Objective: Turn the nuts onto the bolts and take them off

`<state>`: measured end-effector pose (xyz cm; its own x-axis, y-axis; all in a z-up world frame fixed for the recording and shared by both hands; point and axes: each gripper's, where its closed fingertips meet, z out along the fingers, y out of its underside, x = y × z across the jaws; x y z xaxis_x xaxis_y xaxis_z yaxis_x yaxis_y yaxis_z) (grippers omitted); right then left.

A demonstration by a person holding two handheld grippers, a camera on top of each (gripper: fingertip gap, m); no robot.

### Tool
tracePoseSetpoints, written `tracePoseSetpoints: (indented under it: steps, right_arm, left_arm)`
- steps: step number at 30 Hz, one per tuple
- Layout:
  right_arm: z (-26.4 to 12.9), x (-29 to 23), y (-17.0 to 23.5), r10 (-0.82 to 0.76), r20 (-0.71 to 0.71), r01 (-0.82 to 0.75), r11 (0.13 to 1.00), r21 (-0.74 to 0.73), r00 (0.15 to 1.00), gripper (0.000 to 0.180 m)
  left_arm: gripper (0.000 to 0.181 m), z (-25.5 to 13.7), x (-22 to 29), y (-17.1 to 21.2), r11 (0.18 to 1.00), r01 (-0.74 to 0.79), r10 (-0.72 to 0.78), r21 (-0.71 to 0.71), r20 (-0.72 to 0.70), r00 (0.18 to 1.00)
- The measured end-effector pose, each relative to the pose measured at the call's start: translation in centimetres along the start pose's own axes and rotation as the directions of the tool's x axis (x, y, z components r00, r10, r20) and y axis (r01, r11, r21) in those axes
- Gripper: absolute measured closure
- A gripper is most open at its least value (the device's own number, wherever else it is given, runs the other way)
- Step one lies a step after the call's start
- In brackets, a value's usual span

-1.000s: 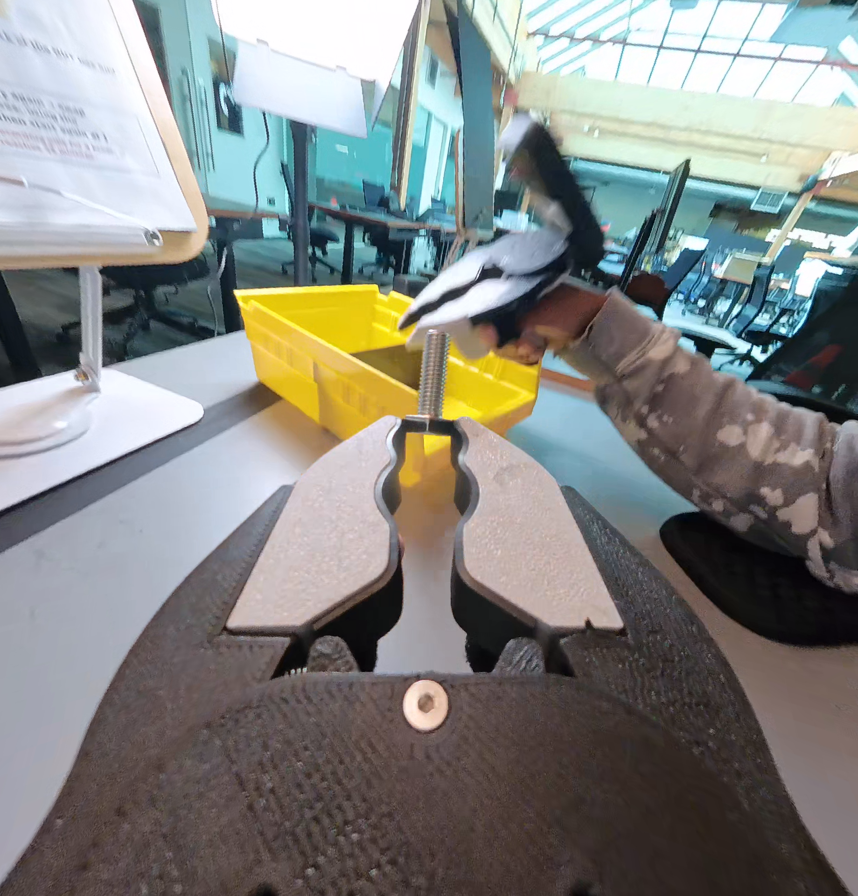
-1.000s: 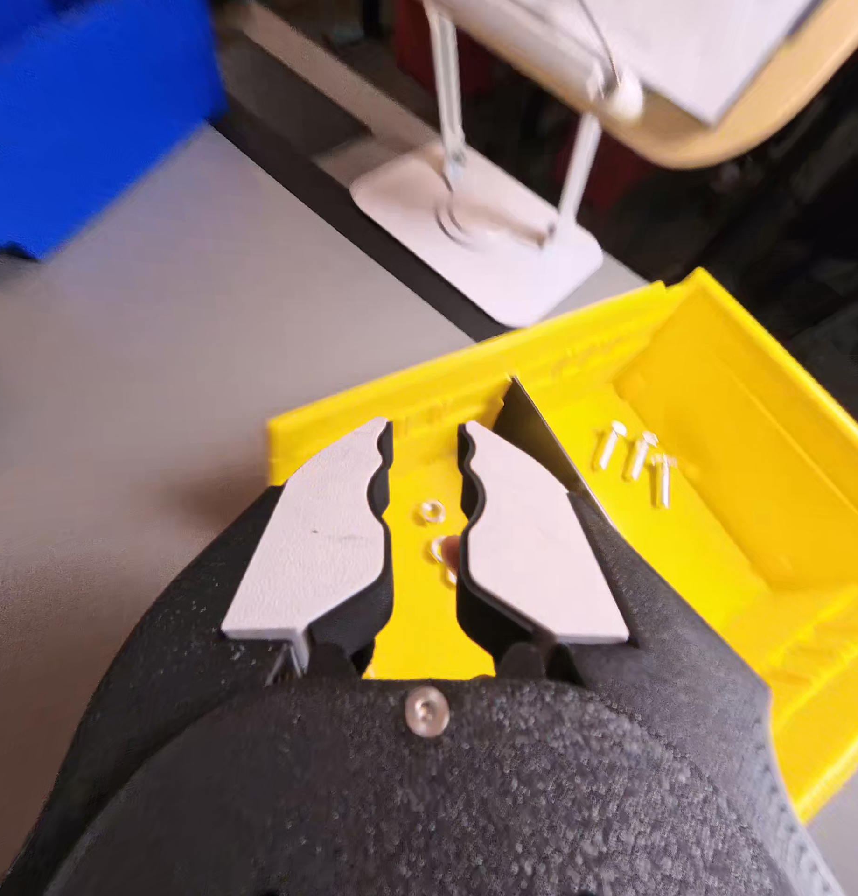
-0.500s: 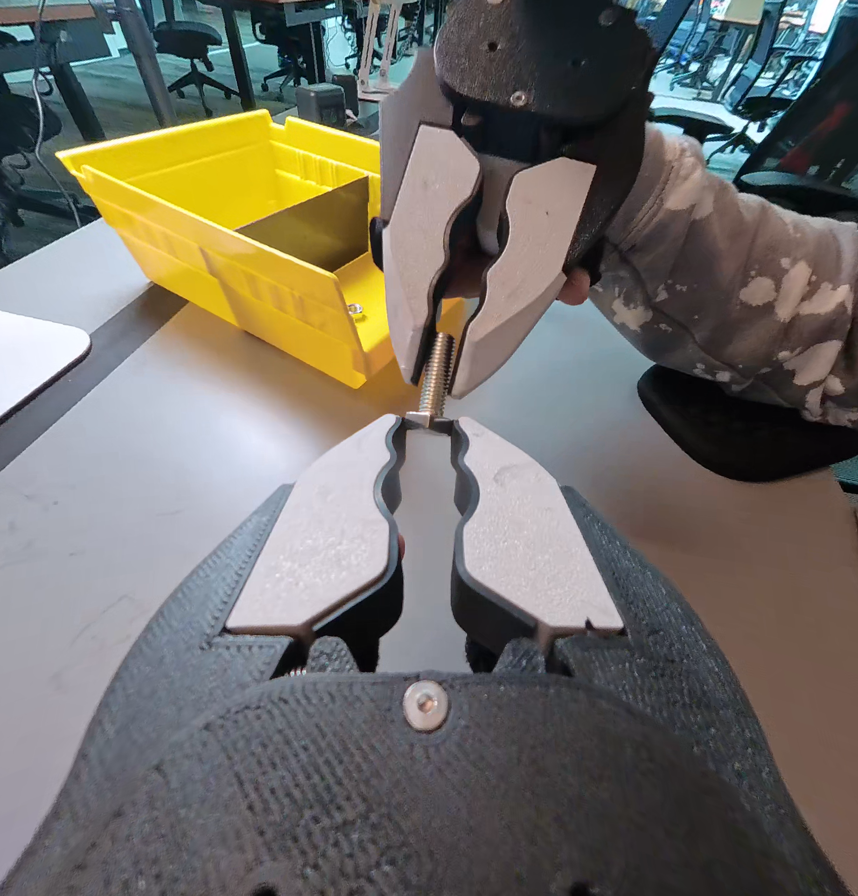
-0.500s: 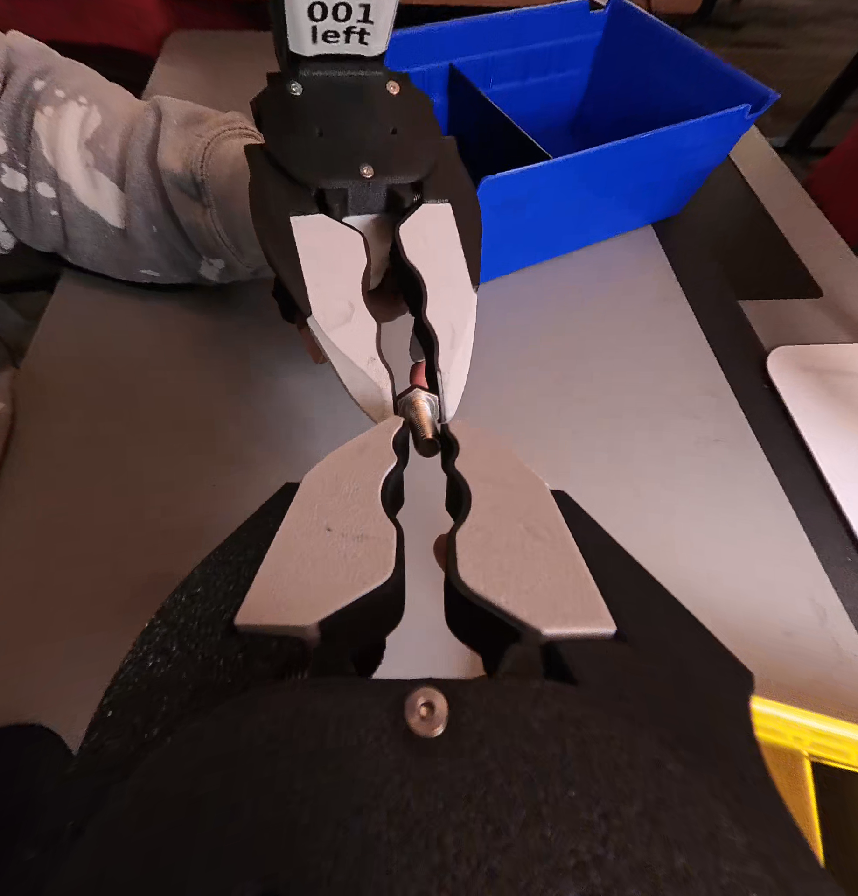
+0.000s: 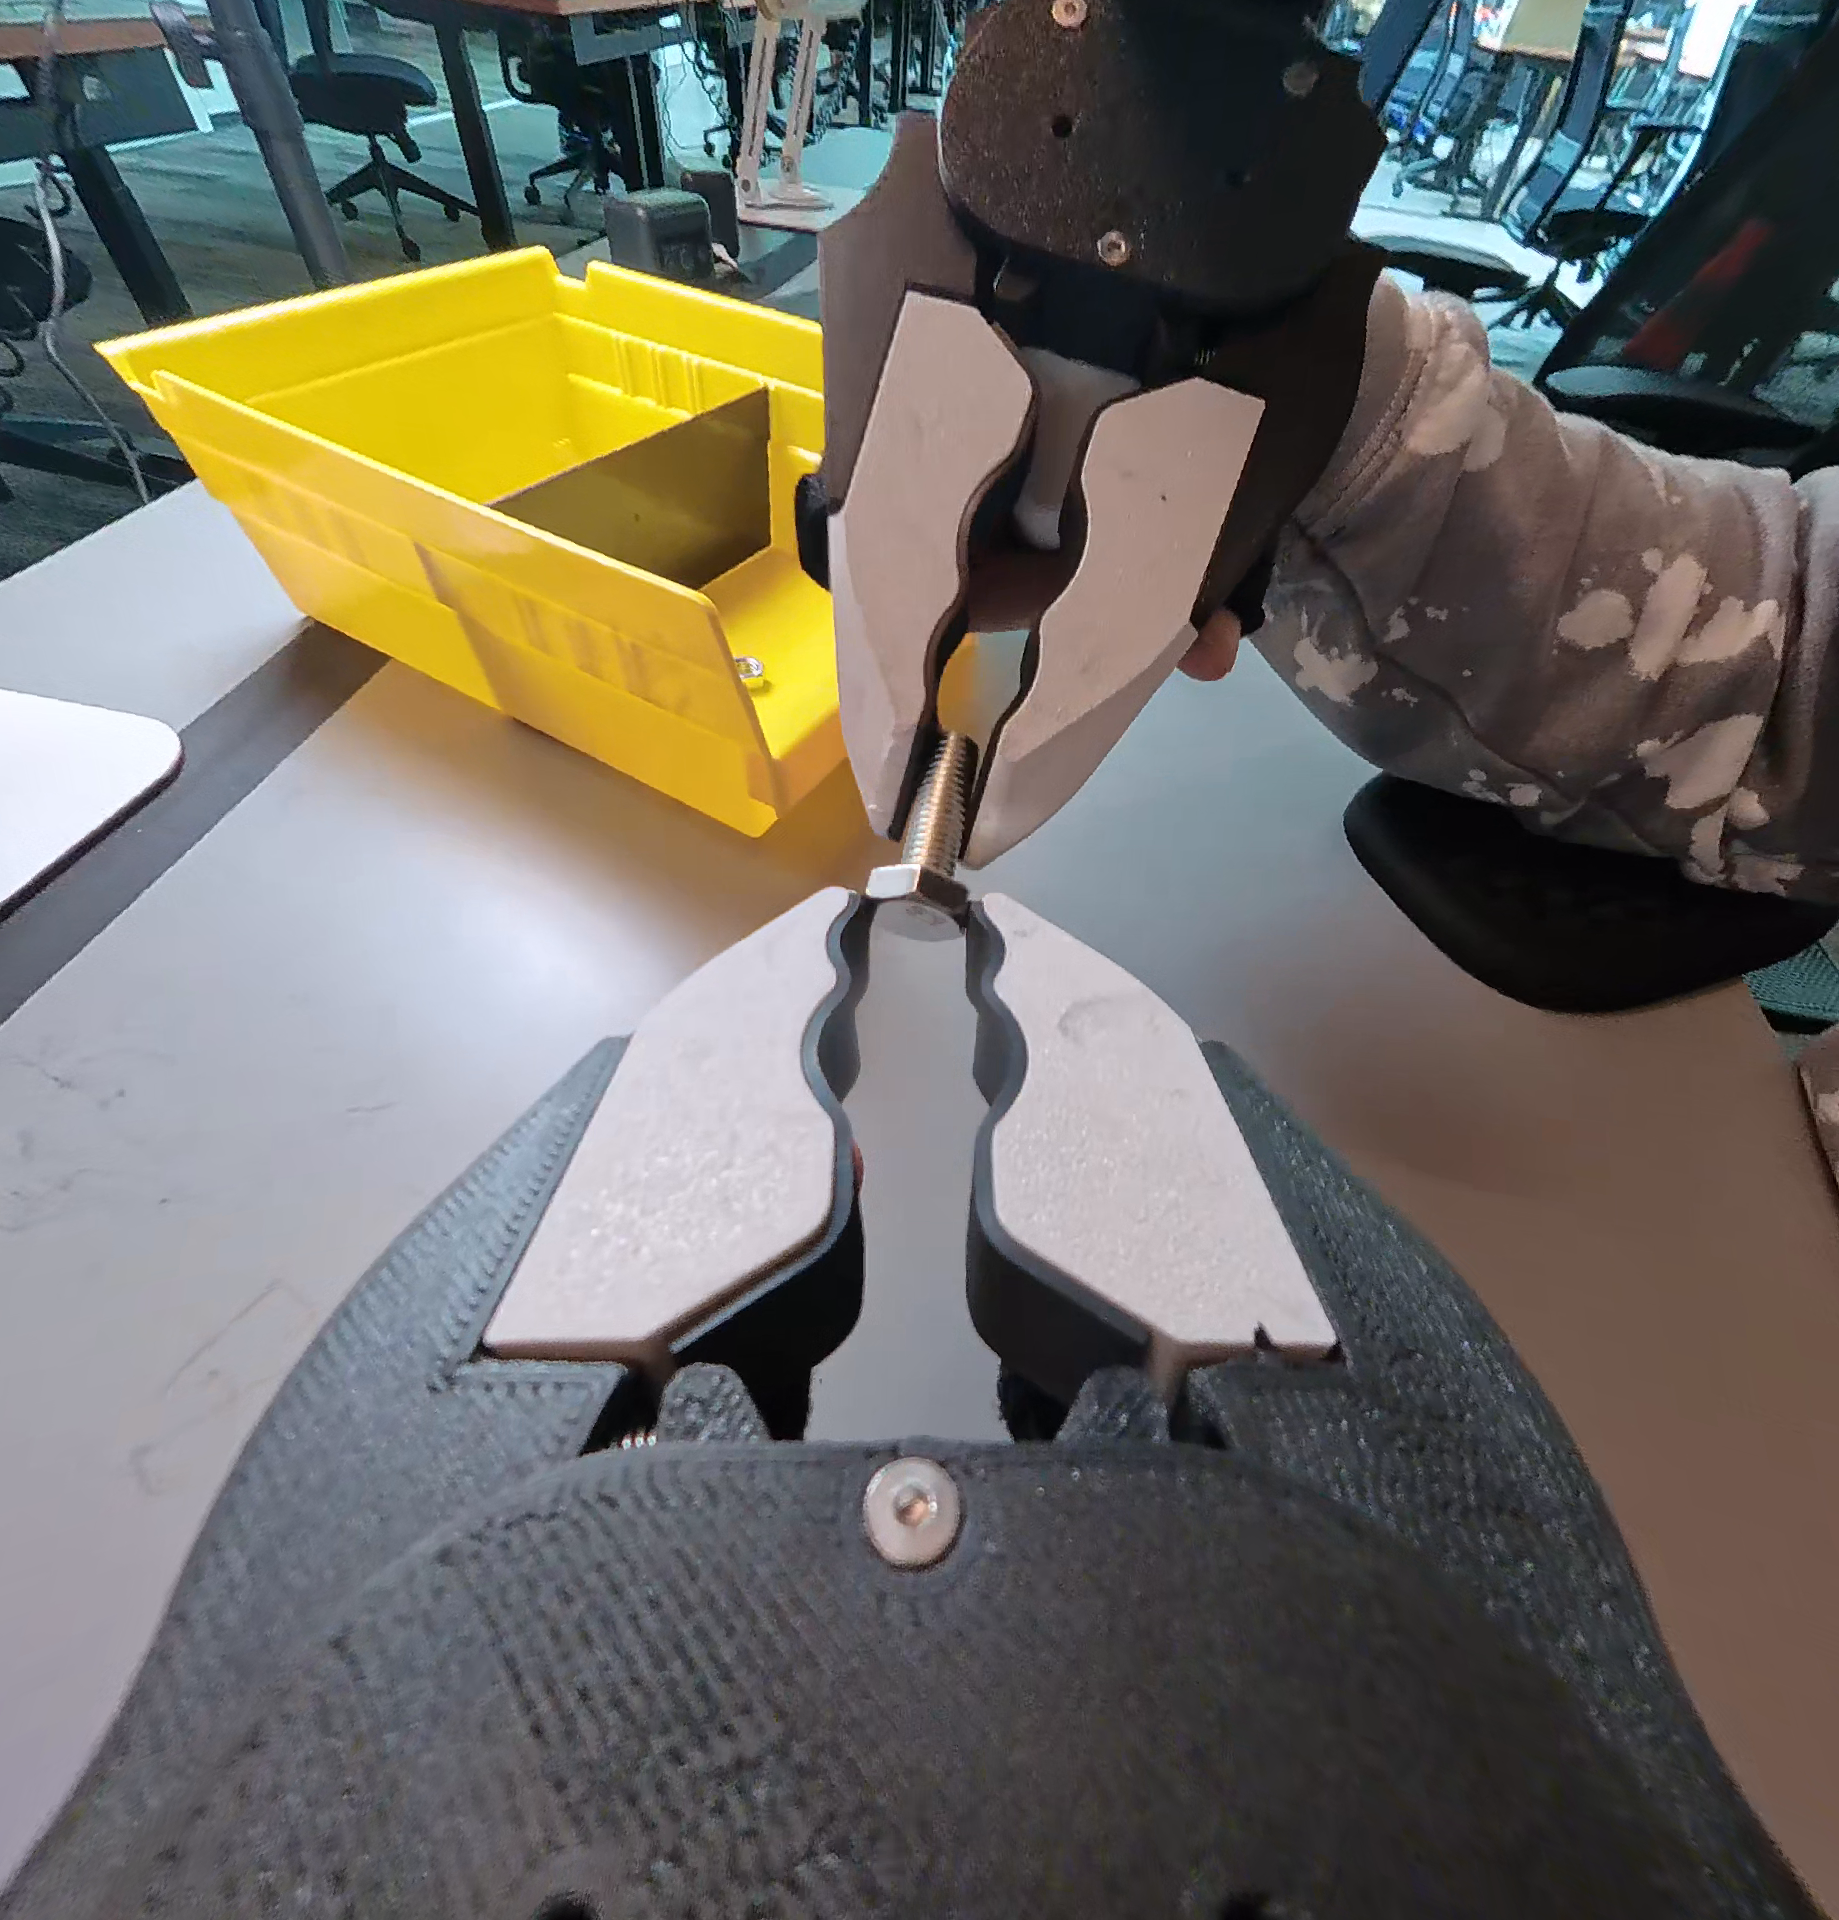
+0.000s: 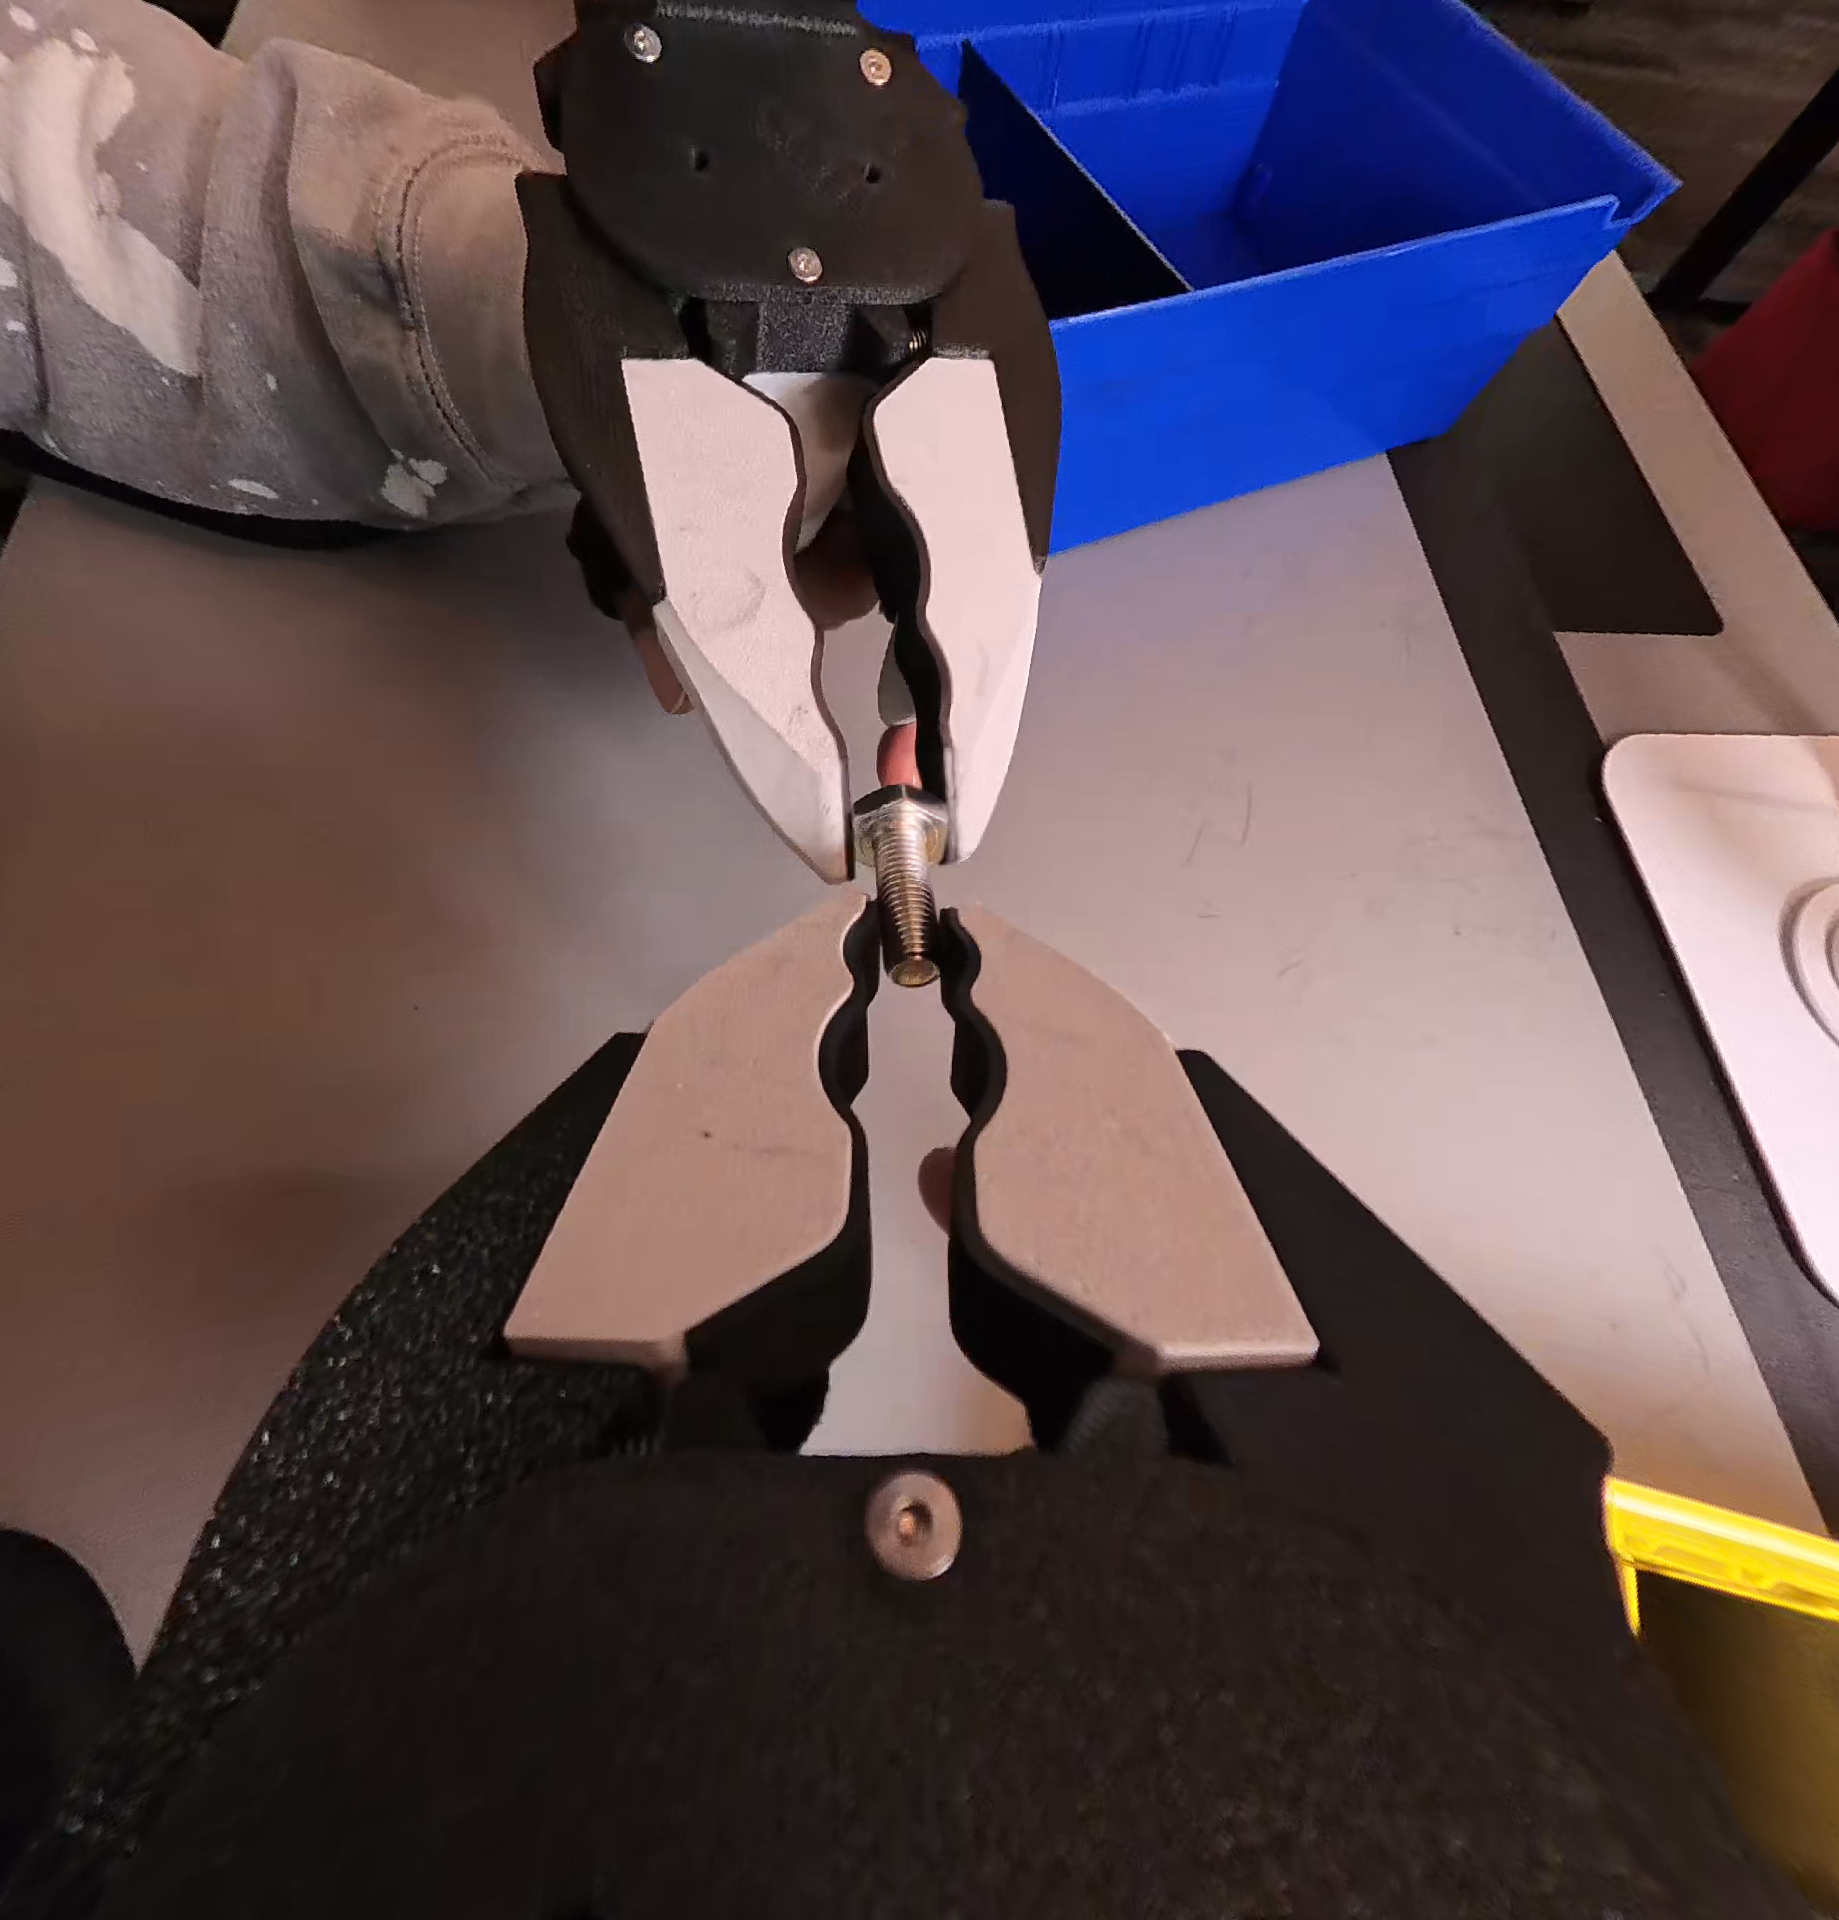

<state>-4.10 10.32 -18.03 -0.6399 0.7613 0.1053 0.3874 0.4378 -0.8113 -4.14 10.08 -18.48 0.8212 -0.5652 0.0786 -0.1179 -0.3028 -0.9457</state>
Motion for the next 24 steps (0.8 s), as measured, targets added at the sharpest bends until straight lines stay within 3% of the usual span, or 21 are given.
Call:
tracePoseSetpoints:
  steps: [3, 5, 8, 10, 12, 17, 24]
  right_arm:
    - [-1.6, 1.8, -0.5, 0.011, -0.09, -0.008, 0.999, 0.035, 0.996, 0.17]
    - [-4.9, 6.0, -0.7, 0.056, -0.296, -0.033, 0.996, 0.081, 0.953, 0.17]
    - [-12.0, 15.5, 2.3, 0.182, -0.652, -0.171, 0.982, 0.081, 0.736, 0.17]
    - [-15.5, 20.9, 7.1, 0.216, -0.774, -0.333, 0.943, 0.007, 0.595, 0.17]
    - [-17.2, 24.6, 12.8, 0.186, -0.838, -0.489, 0.866, -0.108, 0.514, 0.17]
    - [-15.9, 27.7, 22.1, 0.086, -0.834, -0.659, 0.659, -0.363, 0.545, 0.169]
    - [-14.8, 26.9, 27.3, 0.125, -0.763, -0.721, 0.451, -0.526, 0.634, 0.17]
  left_arm:
    - [0.163, -0.8, -1.0, -1.3, 0.995, 0.041, -0.045, 0.092, 0.044, 0.998]
    - [0.159, -2.1, -2.2, -2.3, 0.984, 0.073, -0.087, 0.16, 0.083, 0.993]
    - [0.157, -4.1, -4.1, -3.3, 0.962, 0.107, -0.146, 0.253, 0.139, 0.98]
    - [0.156, -5.0, -5.1, -3.4, 0.955, 0.103, -0.157, 0.278, 0.18, 0.971]
    - [0.156, -5.4, -5.6, -3.5, 0.952, 0.098, -0.16, 0.291, 0.199, 0.967]
    - [0.156, -5.9, -6.1, -3.2, 0.959, 0.077, -0.144, 0.273, 0.235, 0.961]
    - [0.157, -6.7, -7.1, -2.8, 0.955, 0.087, -0.163, 0.283, 0.257, 0.953]
